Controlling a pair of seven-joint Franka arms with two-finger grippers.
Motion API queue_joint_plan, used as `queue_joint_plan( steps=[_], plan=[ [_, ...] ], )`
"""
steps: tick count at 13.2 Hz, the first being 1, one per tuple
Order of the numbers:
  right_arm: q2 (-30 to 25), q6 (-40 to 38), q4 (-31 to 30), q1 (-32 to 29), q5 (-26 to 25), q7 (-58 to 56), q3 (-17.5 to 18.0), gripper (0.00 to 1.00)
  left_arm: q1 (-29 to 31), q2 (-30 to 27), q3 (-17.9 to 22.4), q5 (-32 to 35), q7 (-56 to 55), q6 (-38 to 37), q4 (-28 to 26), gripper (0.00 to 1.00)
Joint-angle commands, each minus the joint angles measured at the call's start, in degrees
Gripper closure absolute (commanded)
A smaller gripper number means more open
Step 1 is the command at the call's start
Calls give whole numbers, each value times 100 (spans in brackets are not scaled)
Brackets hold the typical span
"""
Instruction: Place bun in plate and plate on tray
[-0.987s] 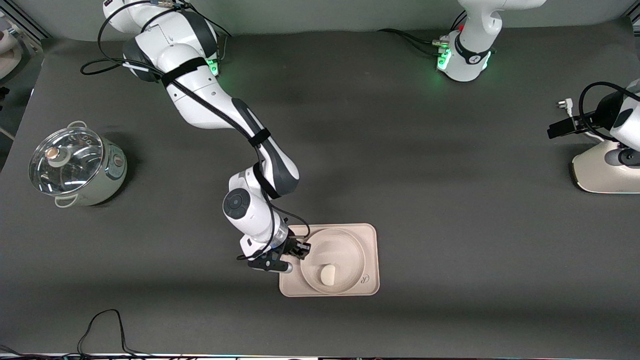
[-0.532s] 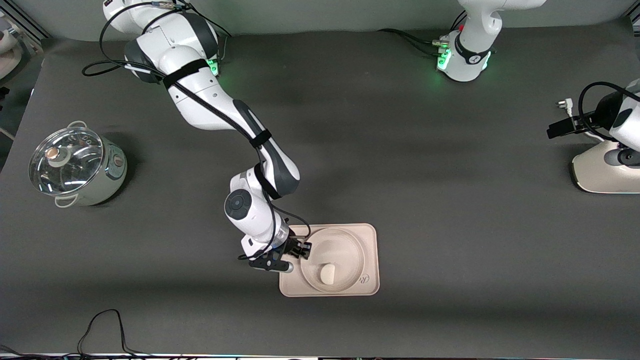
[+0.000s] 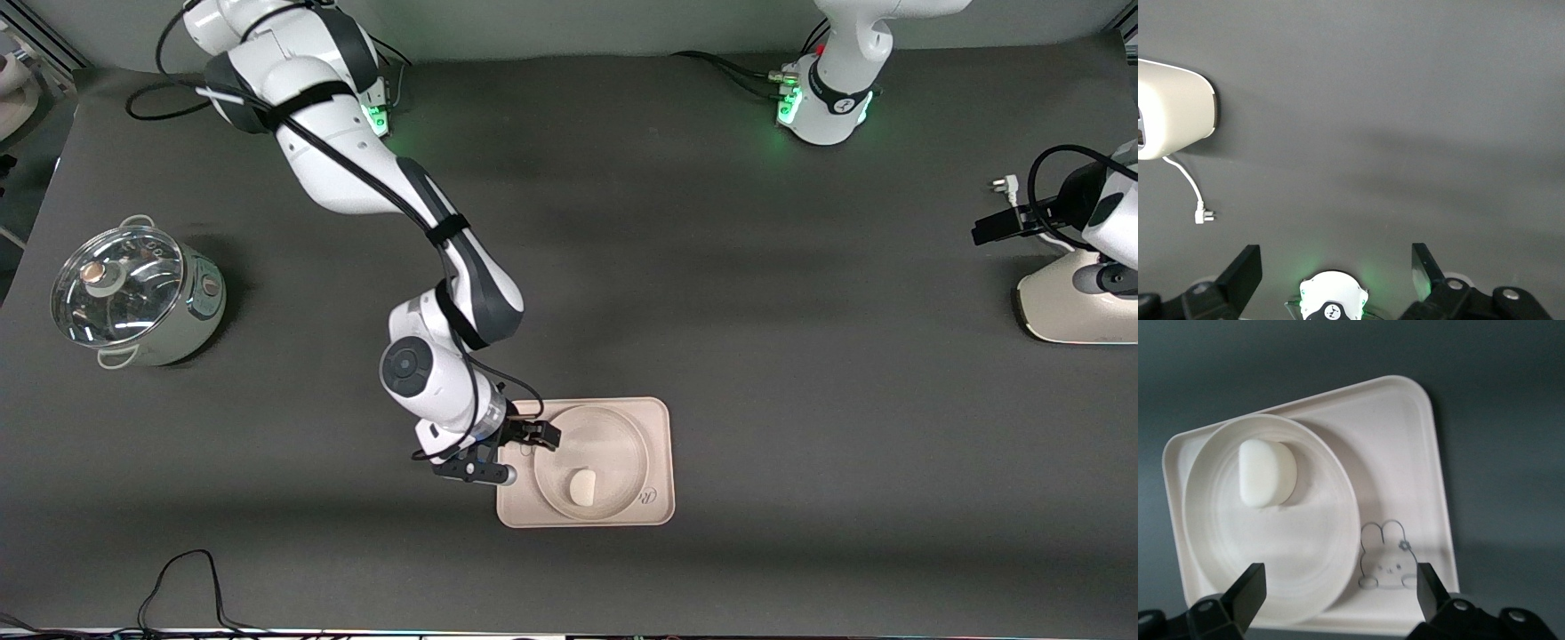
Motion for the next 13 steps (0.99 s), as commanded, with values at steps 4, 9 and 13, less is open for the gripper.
queue_joint_plan(
  steps=[4, 9, 13],
  plan=[
    [-2481, -1654, -1520, -422, -810, -94, -145, 0, -157, -159, -73, -153, -34, 124, 3, 0],
    [-4619, -3057, -2798, -2038, -1424, -1138, 952, 0, -202, -423, -364, -162, -290, 450, -164, 0],
    [-5166, -3737, -2808, -2453, -1732, -2174, 673, 0, -193, -423, -355, -136, -254, 397, -138, 0]
  ],
)
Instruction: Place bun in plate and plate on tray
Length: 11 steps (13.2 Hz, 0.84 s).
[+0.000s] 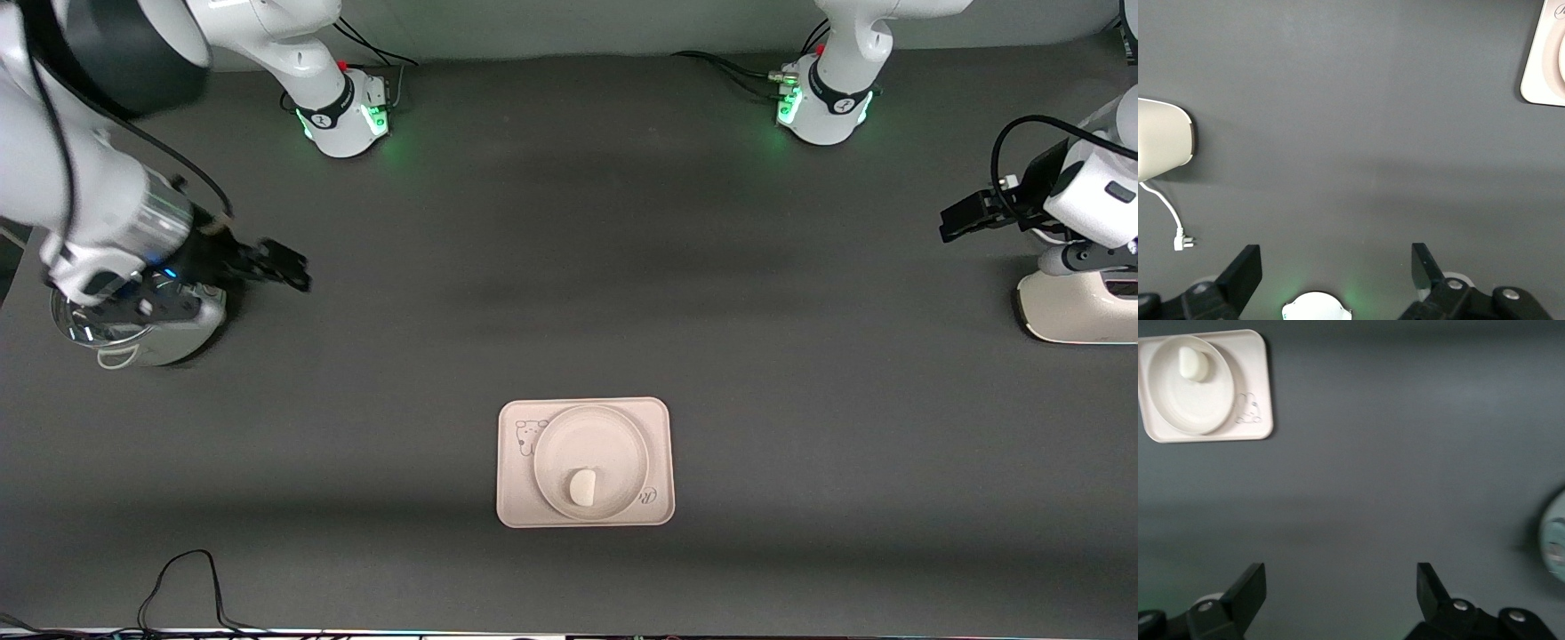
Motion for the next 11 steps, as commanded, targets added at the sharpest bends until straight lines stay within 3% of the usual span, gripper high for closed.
queue_joint_plan(
  steps=[1, 4, 11],
  plan=[
    [-251, -134, -225, -146, -309, -751, -322, 0, -20, -152, 17, -5, 1, 43, -119, 0],
    [-286, -240, -234, -137, -424, -1174, -771, 0, -28, -143, 9, -31, -96, 52, -31, 0],
    [-321, -249, -225, -146, -574, -1236, -965, 0, 24, -108, 26, -49, -17, 104, 22, 0]
  ],
)
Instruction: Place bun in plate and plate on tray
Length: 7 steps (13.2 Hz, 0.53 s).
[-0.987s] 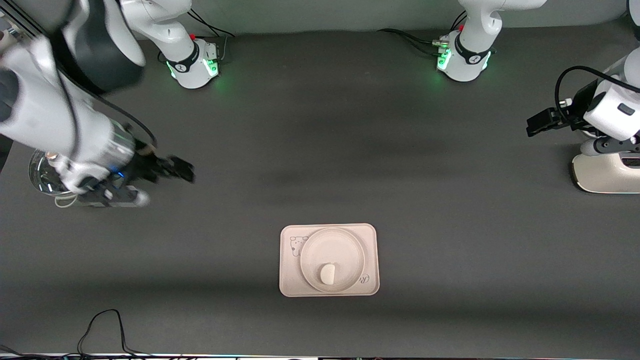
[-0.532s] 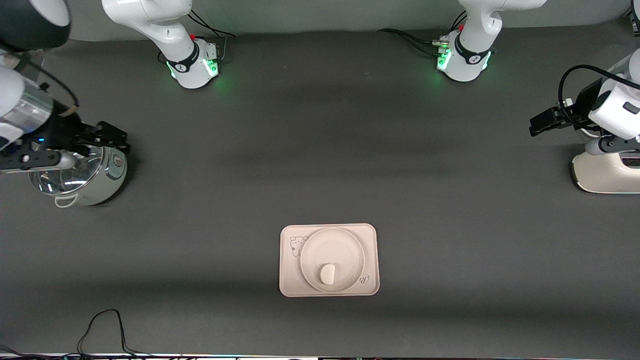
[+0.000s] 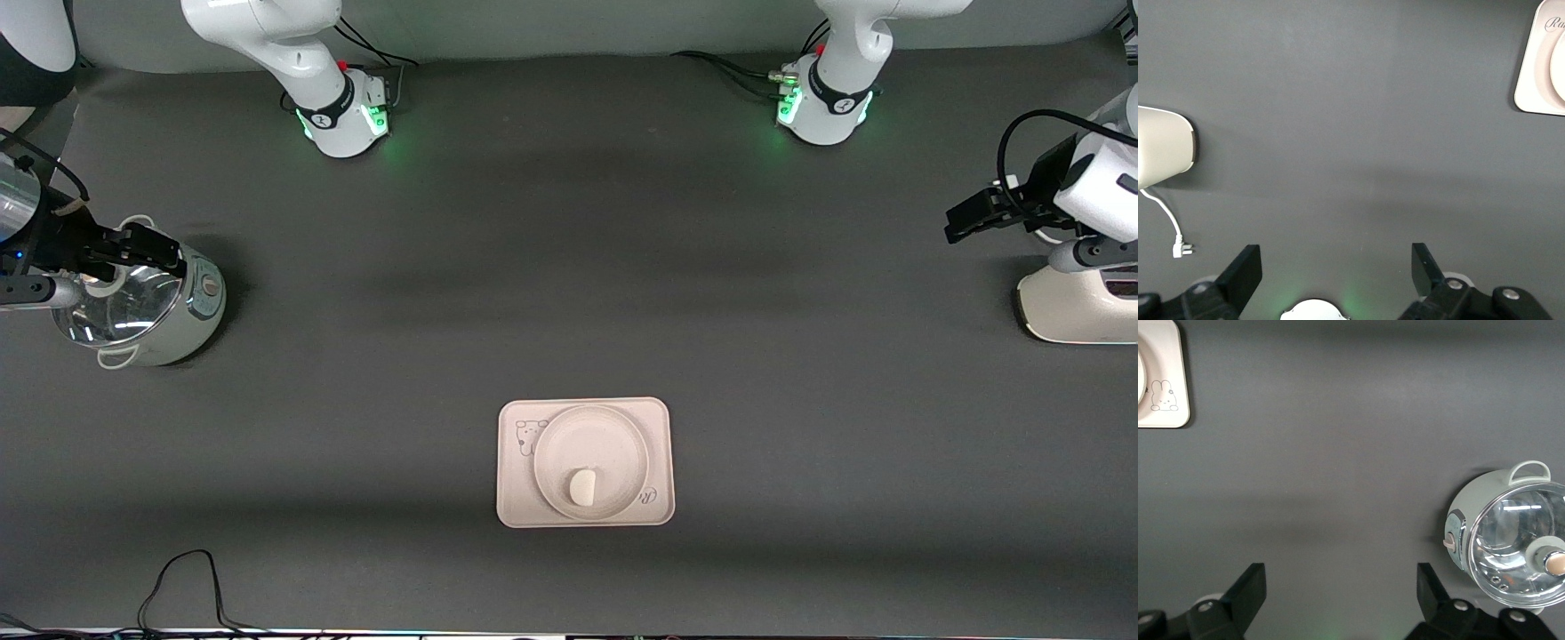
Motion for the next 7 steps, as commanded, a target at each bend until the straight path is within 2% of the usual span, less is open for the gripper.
queue_joint_plan(
  steps=[1, 7],
  plan=[
    [-150, -44, -82, 46, -135, -100, -101, 0, 32, -49, 32, -57, -7, 0, -7, 0],
    [-150, -53, -73, 46, -135, -92, -172, 0, 41, -23, 41, -57, -7, 26, 37, 0]
  ],
)
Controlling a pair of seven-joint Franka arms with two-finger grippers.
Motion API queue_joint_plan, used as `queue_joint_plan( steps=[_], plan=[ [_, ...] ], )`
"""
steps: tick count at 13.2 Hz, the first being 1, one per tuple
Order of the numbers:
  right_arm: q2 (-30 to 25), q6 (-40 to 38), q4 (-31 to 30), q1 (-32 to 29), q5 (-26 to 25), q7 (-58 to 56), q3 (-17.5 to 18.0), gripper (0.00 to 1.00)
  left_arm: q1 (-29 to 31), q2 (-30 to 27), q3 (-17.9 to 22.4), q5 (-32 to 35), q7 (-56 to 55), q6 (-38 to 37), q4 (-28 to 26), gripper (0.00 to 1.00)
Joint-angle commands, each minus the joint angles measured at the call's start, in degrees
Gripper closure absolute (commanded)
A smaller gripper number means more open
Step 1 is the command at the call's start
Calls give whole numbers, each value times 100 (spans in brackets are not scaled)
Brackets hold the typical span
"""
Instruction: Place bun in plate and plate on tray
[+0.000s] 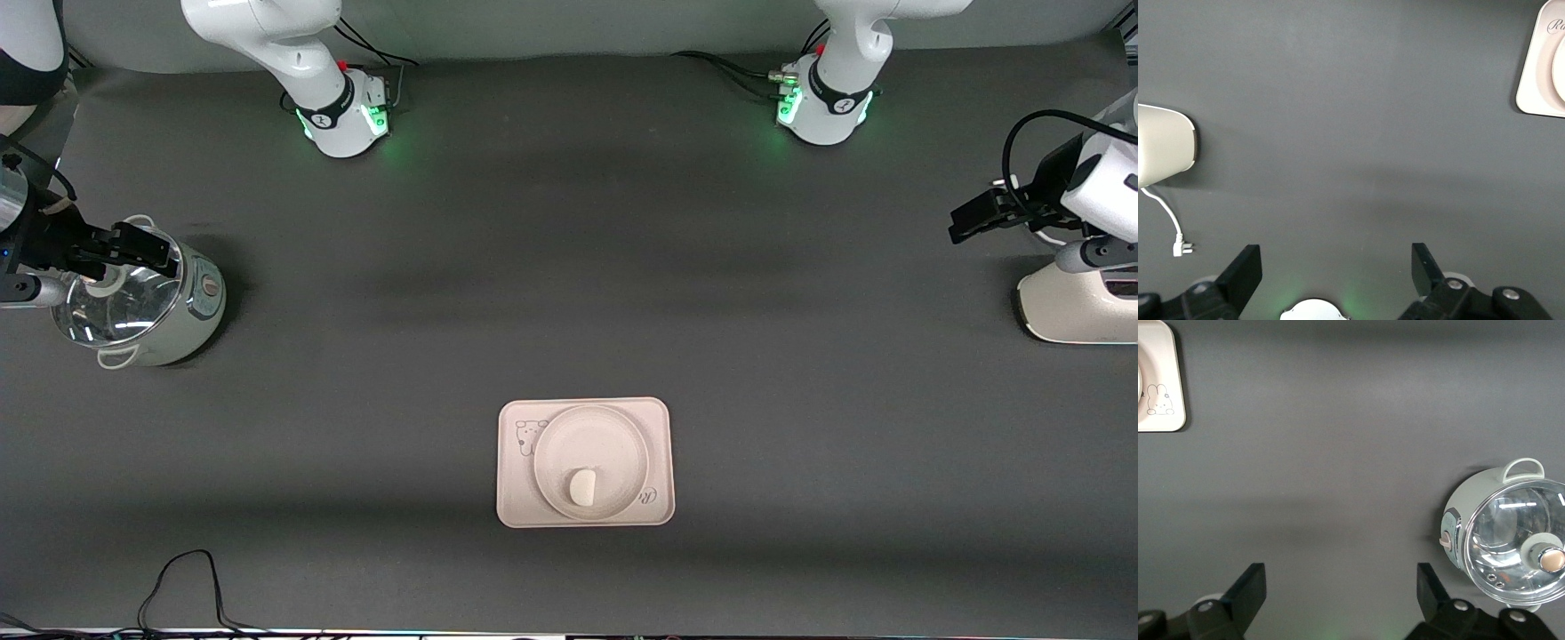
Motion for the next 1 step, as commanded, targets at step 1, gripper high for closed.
queue_joint_plan(
  steps=[1],
  plan=[
    [-127, -50, -82, 46, -132, -91, -80, 0, 56, -23, 40, -69, -7, 35, 55, 0]
  ],
)
